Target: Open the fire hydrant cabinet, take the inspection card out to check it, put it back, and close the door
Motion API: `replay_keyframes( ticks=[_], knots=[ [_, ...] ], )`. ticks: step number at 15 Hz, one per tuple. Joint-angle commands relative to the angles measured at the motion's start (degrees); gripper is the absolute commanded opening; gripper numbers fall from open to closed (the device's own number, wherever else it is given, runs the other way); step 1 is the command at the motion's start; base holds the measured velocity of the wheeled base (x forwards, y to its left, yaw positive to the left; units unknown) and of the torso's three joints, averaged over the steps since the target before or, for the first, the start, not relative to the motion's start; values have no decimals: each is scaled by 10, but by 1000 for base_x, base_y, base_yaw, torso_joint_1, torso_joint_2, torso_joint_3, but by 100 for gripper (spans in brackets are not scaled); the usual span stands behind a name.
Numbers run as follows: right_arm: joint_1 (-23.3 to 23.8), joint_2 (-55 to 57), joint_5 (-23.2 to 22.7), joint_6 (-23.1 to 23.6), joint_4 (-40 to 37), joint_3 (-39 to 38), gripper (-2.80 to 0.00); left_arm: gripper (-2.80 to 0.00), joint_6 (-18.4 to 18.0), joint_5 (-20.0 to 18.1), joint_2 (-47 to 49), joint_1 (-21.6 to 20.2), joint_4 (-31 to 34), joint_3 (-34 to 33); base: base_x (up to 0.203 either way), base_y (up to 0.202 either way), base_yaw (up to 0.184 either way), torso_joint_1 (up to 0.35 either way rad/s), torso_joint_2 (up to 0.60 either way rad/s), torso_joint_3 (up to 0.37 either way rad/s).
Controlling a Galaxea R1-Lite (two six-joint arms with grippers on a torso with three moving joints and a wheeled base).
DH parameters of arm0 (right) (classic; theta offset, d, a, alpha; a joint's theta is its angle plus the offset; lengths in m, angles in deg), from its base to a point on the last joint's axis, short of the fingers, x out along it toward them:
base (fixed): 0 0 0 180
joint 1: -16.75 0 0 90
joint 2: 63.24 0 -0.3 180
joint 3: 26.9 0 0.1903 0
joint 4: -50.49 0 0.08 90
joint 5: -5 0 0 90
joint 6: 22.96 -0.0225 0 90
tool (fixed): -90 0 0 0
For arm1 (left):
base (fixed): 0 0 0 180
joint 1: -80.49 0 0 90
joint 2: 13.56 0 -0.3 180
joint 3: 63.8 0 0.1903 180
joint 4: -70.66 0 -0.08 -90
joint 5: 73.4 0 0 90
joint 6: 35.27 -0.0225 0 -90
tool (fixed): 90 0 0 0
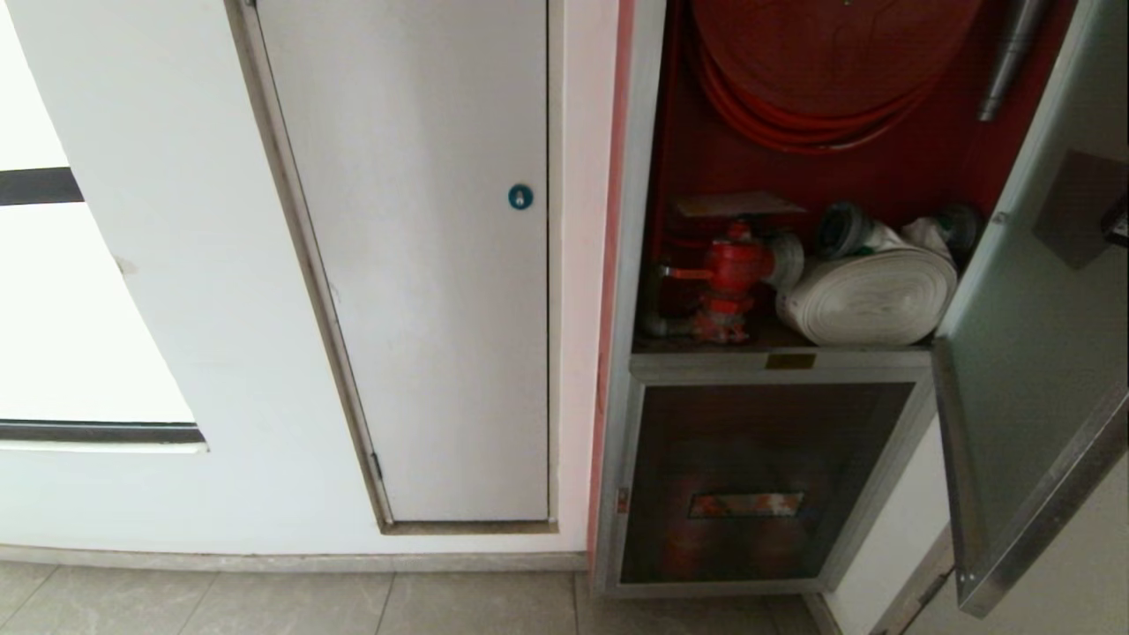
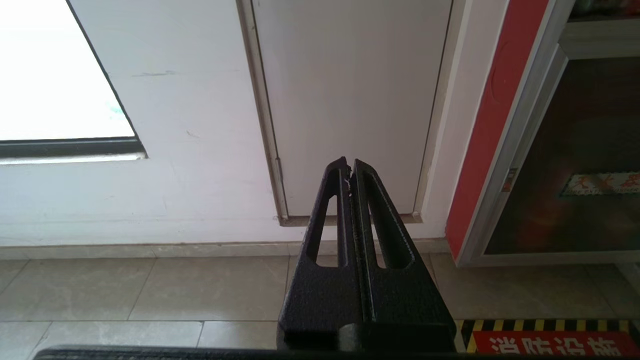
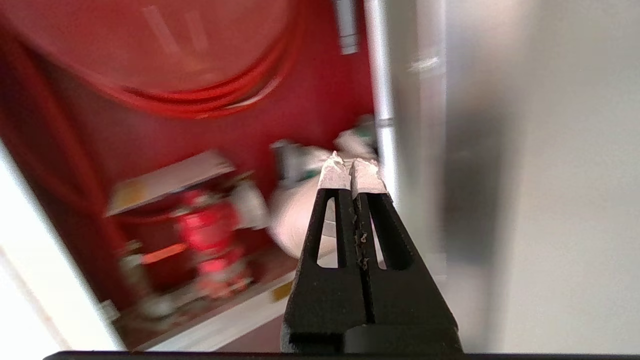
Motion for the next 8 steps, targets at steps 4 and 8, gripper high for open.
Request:
replay_keyframes(
  ticks=[4,8],
  knots=[
    [67,-91,14,2,-56,-13,-280,-280,0,0,0,0,0,-1,0,0,0,0,0,0],
    [129,-99,28,2,-88,-9,-280,-280,0,0,0,-1,0,-1,0,0,0,0,0,0]
  ],
)
